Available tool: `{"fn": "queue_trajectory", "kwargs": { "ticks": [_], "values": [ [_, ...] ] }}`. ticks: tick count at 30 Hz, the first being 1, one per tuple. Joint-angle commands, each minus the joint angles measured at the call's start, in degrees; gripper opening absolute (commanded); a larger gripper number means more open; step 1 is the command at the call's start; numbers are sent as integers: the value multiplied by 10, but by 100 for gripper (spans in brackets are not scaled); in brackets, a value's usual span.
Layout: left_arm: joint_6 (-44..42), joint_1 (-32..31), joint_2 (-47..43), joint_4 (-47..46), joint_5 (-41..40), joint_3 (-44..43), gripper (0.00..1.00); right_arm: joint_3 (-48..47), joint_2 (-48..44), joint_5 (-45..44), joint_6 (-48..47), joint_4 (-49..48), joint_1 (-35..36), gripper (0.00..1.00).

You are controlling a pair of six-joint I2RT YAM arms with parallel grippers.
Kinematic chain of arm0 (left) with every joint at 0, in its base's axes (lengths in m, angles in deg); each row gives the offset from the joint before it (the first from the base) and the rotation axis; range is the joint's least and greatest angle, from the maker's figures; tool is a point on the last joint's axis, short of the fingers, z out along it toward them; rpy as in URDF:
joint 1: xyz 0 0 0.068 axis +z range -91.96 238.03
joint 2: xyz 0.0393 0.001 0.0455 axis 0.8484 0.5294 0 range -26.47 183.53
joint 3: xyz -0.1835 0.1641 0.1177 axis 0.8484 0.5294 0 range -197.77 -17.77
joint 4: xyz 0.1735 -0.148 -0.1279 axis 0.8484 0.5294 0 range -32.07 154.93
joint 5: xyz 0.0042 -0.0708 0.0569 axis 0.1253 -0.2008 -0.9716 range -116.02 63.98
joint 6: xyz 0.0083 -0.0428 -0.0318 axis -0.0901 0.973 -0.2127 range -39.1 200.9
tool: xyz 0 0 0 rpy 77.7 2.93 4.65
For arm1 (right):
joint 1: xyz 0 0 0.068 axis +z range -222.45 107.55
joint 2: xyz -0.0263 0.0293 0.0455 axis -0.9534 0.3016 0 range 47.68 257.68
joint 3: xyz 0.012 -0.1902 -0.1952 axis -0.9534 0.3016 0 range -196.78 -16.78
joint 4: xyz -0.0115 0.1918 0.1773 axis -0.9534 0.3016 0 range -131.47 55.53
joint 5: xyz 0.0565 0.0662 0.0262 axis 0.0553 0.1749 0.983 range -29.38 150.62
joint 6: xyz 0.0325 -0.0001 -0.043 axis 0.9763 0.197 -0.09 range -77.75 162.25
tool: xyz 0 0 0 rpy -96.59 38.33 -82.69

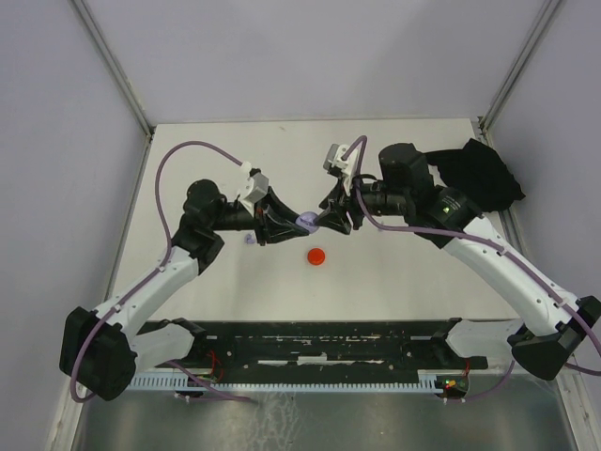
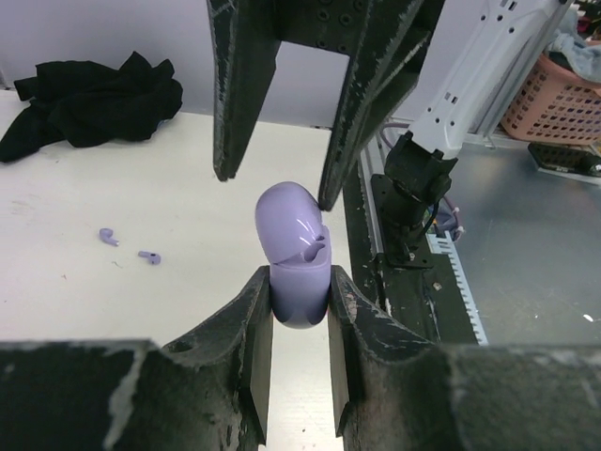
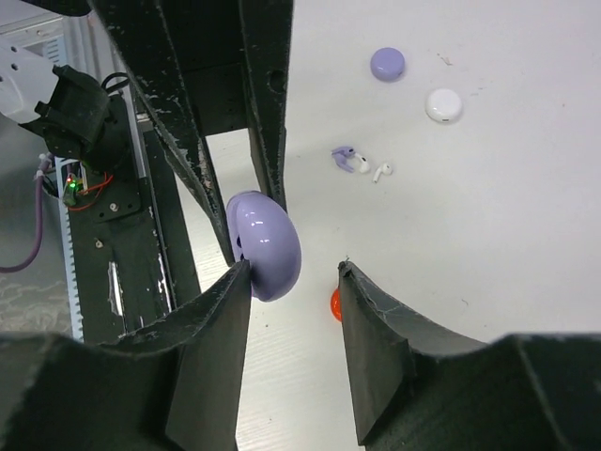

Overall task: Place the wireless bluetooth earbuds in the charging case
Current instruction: Open the charging case, then pick up the earbud from the center of the board.

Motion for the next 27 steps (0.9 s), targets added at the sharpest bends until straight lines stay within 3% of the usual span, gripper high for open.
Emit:
{"fn": "queue_trajectory", "kwargs": {
  "ticks": [1, 10, 21, 27],
  "values": [
    [-44, -3, -37, -16, 26, 10, 3, -11, -1, -67, 13, -29, -5, 50],
    [-58, -3, -43, -16, -7, 27, 3, -34, 27, -92, 35, -2, -10, 52],
    [-75, -3, -24, 22, -244, 62, 3, -36, 89, -275, 119, 97, -67, 57],
    [-77, -2, -34, 13, -308, 85, 3, -3, 138, -341, 146, 120, -109, 58]
  ]
}}
